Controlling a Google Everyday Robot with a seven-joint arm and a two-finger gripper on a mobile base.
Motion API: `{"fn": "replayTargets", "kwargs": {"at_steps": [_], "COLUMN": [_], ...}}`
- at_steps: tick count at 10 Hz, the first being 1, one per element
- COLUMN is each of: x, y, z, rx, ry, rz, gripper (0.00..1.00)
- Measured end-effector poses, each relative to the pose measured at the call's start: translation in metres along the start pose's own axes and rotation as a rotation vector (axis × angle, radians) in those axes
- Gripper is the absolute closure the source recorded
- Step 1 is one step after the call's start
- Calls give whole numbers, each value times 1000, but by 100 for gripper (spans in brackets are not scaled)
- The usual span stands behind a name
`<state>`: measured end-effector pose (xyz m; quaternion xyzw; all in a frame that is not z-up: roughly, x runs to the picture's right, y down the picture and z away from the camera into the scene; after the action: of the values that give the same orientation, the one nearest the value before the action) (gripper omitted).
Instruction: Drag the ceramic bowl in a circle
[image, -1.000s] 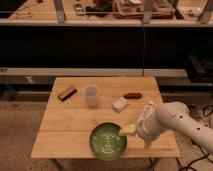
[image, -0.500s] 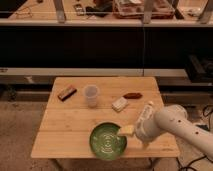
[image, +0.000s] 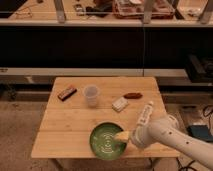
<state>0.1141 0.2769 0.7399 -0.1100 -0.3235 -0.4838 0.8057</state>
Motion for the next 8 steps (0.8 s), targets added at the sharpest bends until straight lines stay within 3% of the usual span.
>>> {"fn": "replayTargets", "kwargs": {"at_steps": [3, 6, 8], "x": [1, -1, 1], "y": [-7, -14, -17], "z": [16, 29, 31], "rx": [-13, 15, 27], "ry": [-1, -19, -19], "rz": [-2, 8, 12], "gripper": [21, 47, 70]}}
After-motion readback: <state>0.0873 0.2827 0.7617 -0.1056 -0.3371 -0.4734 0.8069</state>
